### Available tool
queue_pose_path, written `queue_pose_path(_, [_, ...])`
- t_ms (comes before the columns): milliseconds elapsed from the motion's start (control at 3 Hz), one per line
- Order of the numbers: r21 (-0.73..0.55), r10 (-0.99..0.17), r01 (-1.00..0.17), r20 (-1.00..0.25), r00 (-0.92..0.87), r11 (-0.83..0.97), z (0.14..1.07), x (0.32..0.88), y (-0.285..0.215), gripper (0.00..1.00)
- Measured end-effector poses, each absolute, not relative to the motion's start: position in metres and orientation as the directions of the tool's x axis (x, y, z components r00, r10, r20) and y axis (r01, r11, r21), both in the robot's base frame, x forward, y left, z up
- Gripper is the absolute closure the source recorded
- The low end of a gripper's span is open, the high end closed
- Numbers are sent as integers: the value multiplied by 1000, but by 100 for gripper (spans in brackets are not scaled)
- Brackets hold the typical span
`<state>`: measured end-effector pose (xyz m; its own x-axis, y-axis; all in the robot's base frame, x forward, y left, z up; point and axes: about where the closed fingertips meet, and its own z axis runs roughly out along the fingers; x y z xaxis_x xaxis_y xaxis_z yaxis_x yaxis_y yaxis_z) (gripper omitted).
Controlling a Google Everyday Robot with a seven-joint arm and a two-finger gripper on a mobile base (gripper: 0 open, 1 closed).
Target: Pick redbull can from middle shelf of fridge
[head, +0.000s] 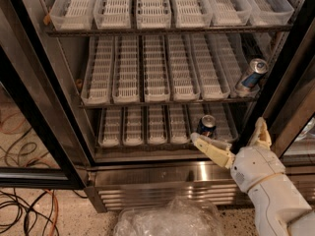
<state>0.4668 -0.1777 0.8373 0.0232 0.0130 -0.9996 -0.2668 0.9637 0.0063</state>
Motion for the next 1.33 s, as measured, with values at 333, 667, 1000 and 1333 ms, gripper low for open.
queue_pose_path(333, [6, 13, -267, -1000, 23, 964, 837, 467, -178, 0])
queue_pose_path(667, [-3, 9, -252, -999, 44, 968, 844, 474, -179, 0])
queue_pose_path(1000, [24, 49, -215, -993, 109, 976, 868, 496, -174, 0])
queue_pose_path(1333, [19, 43, -208, -993, 113, 978, 868, 497, -175, 0])
